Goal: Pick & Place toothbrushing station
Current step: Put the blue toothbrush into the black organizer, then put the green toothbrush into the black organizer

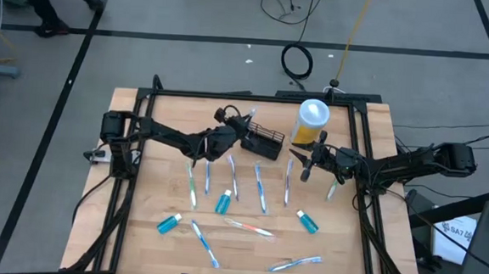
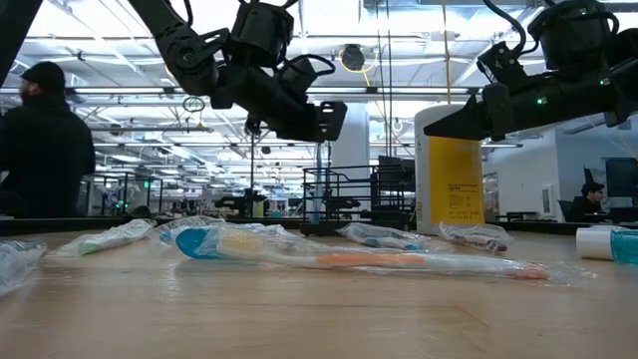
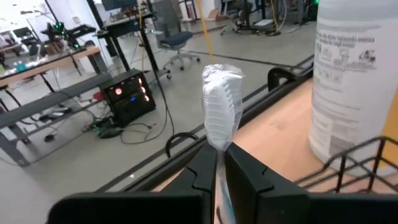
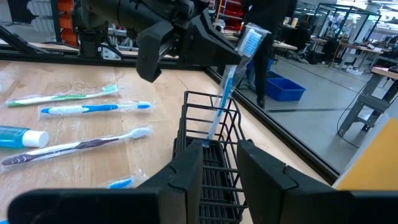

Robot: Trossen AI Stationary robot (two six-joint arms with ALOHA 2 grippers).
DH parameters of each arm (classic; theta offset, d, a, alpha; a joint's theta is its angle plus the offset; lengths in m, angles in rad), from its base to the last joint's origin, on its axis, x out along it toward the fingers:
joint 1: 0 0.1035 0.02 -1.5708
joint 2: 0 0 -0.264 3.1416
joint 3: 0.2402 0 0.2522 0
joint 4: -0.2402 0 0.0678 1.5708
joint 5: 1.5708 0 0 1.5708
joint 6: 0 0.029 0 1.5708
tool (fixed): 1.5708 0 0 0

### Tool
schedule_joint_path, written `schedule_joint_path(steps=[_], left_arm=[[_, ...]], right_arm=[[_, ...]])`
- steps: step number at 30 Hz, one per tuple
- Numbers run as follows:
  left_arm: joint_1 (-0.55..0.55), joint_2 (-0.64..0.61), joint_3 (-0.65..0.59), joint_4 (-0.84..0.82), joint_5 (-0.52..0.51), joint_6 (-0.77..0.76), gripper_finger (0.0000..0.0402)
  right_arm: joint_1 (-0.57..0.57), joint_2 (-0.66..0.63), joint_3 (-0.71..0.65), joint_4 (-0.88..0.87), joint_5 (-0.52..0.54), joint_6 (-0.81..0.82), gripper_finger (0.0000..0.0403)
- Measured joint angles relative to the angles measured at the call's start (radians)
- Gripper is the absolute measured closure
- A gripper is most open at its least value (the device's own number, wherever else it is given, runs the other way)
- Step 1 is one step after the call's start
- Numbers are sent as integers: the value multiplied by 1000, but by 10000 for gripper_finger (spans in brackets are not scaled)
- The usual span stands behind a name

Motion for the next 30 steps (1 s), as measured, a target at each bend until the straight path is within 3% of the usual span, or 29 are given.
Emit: schedule_joint_path(steps=[8, 22, 26, 30], left_arm=[[1, -2, 1, -56, -2, -90, 382], [3, -15, -1, -174, 5, -100, 249], [-13, -87, -1, -263, -2, -124, 221], [-23, -204, -1, -454, 11, -175, 206]], right_arm=[[0, 0, 0, 0, 0, 0, 309], [0, 0, 0, 0, 0, 0, 310], [0, 0, 0, 0, 0, 0, 309], [0, 0, 0, 0, 0, 3, 309]])
